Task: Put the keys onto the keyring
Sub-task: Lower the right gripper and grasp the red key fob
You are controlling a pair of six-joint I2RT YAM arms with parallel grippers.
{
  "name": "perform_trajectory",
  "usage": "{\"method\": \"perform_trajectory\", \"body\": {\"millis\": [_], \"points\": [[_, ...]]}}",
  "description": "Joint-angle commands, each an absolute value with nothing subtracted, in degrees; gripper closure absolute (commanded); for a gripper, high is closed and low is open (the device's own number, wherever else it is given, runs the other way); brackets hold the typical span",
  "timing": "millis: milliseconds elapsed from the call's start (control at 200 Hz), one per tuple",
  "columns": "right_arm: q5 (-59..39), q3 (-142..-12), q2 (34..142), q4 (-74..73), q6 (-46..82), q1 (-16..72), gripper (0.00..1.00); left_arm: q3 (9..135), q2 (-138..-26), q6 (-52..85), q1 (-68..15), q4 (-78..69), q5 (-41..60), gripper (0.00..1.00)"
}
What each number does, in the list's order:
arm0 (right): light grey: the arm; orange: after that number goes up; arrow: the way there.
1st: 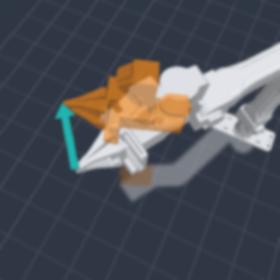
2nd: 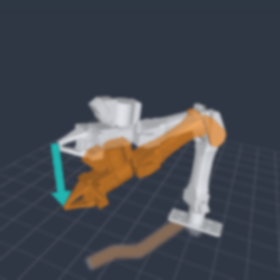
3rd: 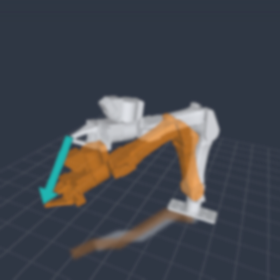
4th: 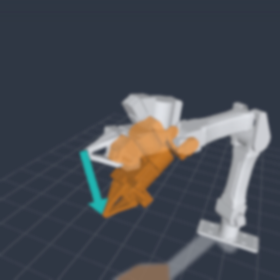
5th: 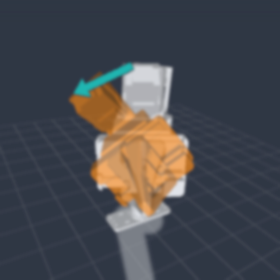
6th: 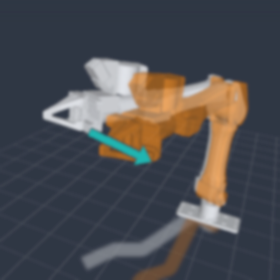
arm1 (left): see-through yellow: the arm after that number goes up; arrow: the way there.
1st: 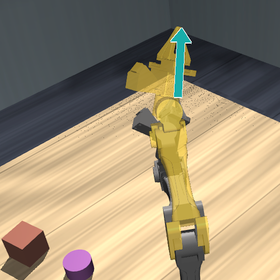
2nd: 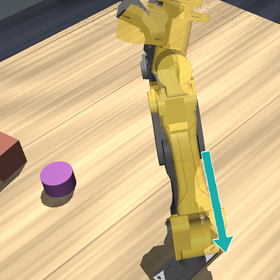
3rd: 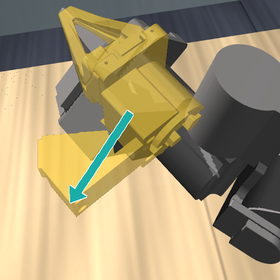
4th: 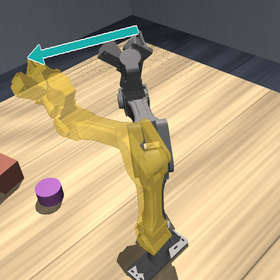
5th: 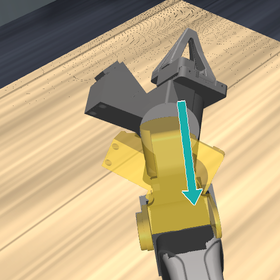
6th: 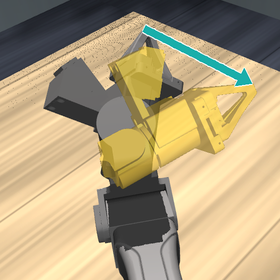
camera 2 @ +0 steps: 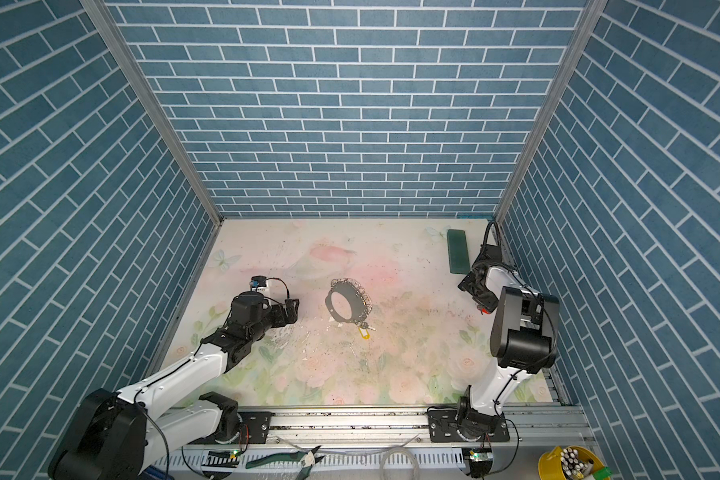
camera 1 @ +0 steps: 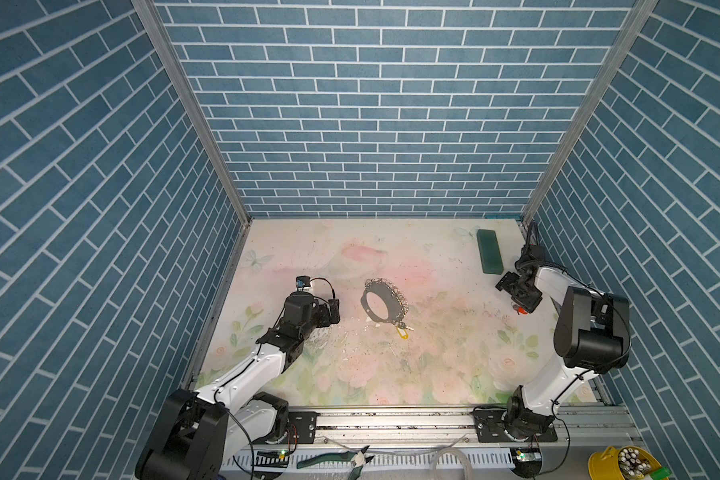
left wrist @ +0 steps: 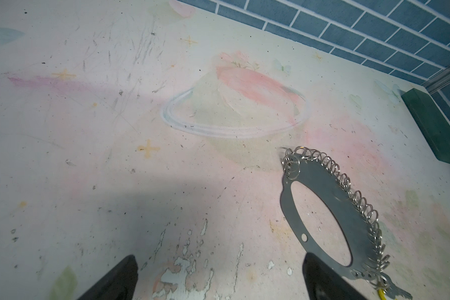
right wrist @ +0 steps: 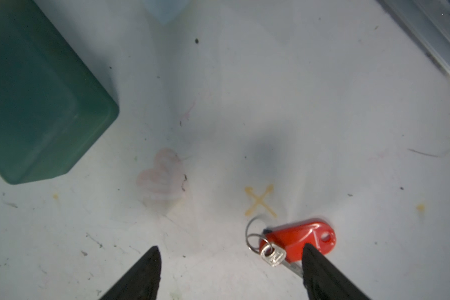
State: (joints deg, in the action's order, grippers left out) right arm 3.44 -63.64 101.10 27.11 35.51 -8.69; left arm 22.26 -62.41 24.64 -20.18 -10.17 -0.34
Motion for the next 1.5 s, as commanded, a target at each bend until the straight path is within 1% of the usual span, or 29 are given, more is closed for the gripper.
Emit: {"method": "perform_trajectory", "body": {"millis": [0, 185, 345, 750, 840, 945, 1055, 1230, 1495], "points": [[4.1, -66.7, 103.9, 28.4, 34.4, -8.8, 0.16, 23.5, -62.6, 24.3, -20.5, -10.8, -0.6, 0.0], [2.0, -67.0, 106.0, 28.5, 35.5, -8.7, 0.16, 23.6, -62.5, 24.3, -20.4, -10.6, -0.7, 0.0], [-0.4, -64.4, 105.0, 27.7, 36.7, -7.8, 0.17, 23.6, -62.2, 24.2, -20.5, -10.4, -0.8, 0.0], [-3.3, -61.2, 103.7, 29.3, 39.2, 3.9, 0.2, 23.8, -62.2, 24.2, -20.4, -10.1, -1.1, 0.0], [-0.5, -61.1, 102.2, 31.1, 39.3, 6.0, 0.2, 23.9, -62.1, 24.0, -20.4, -9.7, -1.3, 0.0], [2.8, -61.1, 98.6, 32.8, 37.2, 5.4, 0.2, 23.7, -62.0, 24.0, -20.5, -9.8, -1.4, 0.0], [5.1, -63.2, 97.1, 36.0, 34.9, 4.1, 0.19, 24.0, -62.3, 24.2, -20.4, -9.8, -0.9, 0.0], [3.9, -62.2, 95.9, 35.7, 34.5, 0.1, 0.19, 24.0, -62.2, 24.1, -20.4, -9.7, -0.9, 0.0], [2.7, -62.3, 98.1, 34.6, 34.1, -2.4, 0.19, 24.0, -62.6, 24.2, -20.4, -9.9, -0.9, 0.0]]}}
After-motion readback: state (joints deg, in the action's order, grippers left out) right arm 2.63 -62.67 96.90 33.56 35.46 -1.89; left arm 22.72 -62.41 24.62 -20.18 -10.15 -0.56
